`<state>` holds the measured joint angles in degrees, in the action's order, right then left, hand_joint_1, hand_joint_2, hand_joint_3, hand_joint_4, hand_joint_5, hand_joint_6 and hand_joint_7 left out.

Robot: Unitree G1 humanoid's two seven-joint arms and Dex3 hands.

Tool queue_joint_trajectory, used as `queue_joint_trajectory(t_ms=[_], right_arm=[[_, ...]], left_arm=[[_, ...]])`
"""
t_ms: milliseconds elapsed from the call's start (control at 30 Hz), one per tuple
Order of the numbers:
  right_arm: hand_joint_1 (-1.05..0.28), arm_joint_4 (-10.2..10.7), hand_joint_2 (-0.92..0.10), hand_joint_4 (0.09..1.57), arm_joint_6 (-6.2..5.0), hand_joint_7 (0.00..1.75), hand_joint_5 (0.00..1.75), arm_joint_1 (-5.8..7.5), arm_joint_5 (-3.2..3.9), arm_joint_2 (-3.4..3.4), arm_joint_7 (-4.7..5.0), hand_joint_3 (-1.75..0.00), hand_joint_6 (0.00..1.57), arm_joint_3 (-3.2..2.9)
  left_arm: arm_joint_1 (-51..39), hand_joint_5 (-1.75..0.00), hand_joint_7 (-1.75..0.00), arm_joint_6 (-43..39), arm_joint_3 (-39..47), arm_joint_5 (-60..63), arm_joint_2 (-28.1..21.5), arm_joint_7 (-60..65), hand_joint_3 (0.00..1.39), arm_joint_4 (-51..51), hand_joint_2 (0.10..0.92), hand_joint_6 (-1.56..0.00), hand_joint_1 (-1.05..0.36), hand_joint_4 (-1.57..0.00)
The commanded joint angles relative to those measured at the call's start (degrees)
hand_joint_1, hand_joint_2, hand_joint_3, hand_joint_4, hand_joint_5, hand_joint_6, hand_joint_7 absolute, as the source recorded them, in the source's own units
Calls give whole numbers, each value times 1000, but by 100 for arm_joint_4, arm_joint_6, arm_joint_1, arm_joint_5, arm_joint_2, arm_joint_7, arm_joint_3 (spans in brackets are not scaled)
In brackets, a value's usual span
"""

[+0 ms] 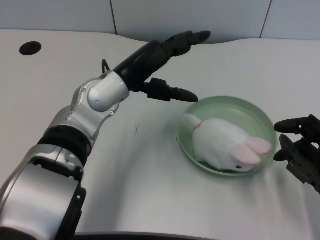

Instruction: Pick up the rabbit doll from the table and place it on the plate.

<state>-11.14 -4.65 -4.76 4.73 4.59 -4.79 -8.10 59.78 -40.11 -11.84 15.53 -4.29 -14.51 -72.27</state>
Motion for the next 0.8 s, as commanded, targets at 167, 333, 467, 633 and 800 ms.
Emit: queue_joint_trajectory(t_ms=[167, 333, 467, 633, 800], right_arm=[[-247, 24, -921, 368, 154, 1272, 1639, -88, 92, 78, 93, -481, 359, -177], [-243, -88, -921, 367, 24, 1246, 1602, -134, -45, 115, 238, -465, 366, -197], [-234, 88, -921, 346, 219, 1233, 1582, -113, -77, 102, 358, -483, 365, -182], [-239, 21, -921, 359, 234, 1236, 1596, -166, -22, 87, 387, -477, 379, -196], [-243, 50, -921, 346, 258, 1238, 1613, -161, -25, 69, 427, -464, 379, -186]], left_arm=[[-1001, -977, -113, -294, 767, -1011, -338, -610, 176, 882, 921, -396, -484, -129], [-1867, -1223, -179, 344, 1033, -1551, -493, -990, 203, 1969, 921, -574, -434, -328], [-2920, -1477, -215, 1074, 1226, -1898, -664, -1037, 299, 3153, 921, -692, -427, -353], [-3691, -1568, -239, 1800, 1388, -2078, -693, -916, 333, 3935, 921, -749, -423, -397], [-3994, -1603, -658, 1973, 1587, -2185, -677, -885, 381, 3698, 921, -602, -469, -357]])
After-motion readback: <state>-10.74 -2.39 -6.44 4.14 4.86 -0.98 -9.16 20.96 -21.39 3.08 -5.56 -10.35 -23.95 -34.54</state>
